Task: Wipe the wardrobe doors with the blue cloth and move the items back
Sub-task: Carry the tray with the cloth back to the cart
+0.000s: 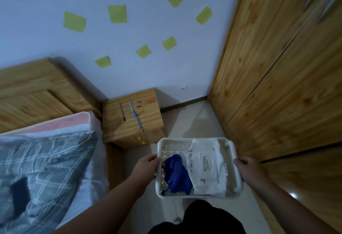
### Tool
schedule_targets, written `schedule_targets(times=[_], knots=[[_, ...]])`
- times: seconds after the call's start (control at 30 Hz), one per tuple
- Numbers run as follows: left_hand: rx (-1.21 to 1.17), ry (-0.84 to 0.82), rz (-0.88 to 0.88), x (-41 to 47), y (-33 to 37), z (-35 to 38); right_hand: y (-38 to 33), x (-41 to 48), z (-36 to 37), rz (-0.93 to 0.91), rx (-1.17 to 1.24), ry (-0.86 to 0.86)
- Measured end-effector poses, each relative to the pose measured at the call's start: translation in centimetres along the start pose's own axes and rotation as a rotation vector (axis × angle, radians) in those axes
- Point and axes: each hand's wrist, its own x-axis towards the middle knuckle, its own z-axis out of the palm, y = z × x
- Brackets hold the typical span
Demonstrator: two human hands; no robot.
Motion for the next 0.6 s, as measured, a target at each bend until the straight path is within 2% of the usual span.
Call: schedule_targets(times=[0.3,0.43,0.6], knots=[[0.184,-0.068,-0.004,7.9,13.0,1.9,-4.8,5.3,-3.7,0.126,0.096,0.042],[0.393,-0.127,0.084,12.2,18.7,2.8,-6.5,7.2,-4.3,0.172,0.188,0.090],[0.578,-0.261,0.131,19.2,25.2,5.3,-7.6,10.1,-3.4,0.321,0.343,0.165]])
